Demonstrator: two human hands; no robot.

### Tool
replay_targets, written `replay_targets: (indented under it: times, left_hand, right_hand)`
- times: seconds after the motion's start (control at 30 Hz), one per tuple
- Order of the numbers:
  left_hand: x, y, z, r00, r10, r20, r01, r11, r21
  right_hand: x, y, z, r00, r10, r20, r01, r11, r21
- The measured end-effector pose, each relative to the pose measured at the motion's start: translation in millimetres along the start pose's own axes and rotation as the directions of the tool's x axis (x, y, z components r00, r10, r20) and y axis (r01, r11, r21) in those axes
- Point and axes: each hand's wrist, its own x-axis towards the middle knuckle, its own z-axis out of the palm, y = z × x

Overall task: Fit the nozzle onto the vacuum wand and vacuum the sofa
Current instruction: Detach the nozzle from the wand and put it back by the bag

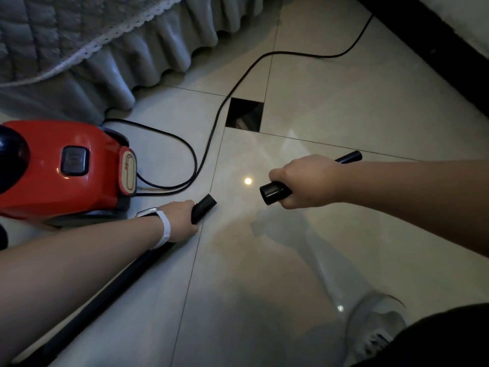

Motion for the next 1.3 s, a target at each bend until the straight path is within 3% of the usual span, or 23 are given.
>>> replay_targets:
  times: [0.23,0.37,0.47,0.57,0.7,0.87,1.03,1.1,1.2,1.3]
  left_hand:
    - [0,3,-8,0.998,-0.006,0.057,0.003,0.998,0.057]
    - [-15,23,-49,0.987,0.089,-0.131,-0.113,0.975,-0.189]
    - [-40,39,-83,0.941,0.203,-0.271,-0.301,0.867,-0.396]
    - [-69,49,-103,0.933,0.298,-0.201,-0.356,0.694,-0.625]
    - [-91,51,-104,0.918,0.365,-0.154,-0.374,0.674,-0.637]
    - [-103,41,-107,0.896,0.342,-0.284,-0.442,0.616,-0.652]
    - [-117,0,-123,0.904,0.300,-0.305,-0.428,0.620,-0.658]
    - [-123,-7,-128,0.902,0.312,-0.297,-0.430,0.700,-0.570]
    - [-127,2,-133,0.897,0.331,-0.294,-0.384,0.912,-0.144]
    - [-127,30,-128,0.841,0.374,-0.390,-0.315,0.926,0.209]
  right_hand:
    - [-1,-6,-2,0.999,-0.020,-0.025,0.021,1.000,0.023]
    - [-2,-16,-11,0.998,-0.029,-0.060,0.032,0.999,0.038]
    - [-1,-26,-22,0.995,-0.022,-0.098,0.027,0.998,0.049]
    - [1,-37,-33,0.988,-0.010,-0.152,0.016,0.999,0.039]
    - [1,-54,-50,0.980,-0.018,-0.198,0.032,0.997,0.065]
    - [-1,-73,-65,0.964,-0.075,-0.254,0.102,0.990,0.094]
    - [-7,-62,-71,0.978,0.054,-0.202,-0.009,0.976,0.215]
    - [-8,-60,-71,0.979,0.070,-0.190,-0.032,0.980,0.197]
    - [-7,-70,-71,0.978,0.053,-0.200,-0.031,0.993,0.110]
    - [-7,-82,-75,0.978,0.022,-0.209,-0.011,0.998,0.055]
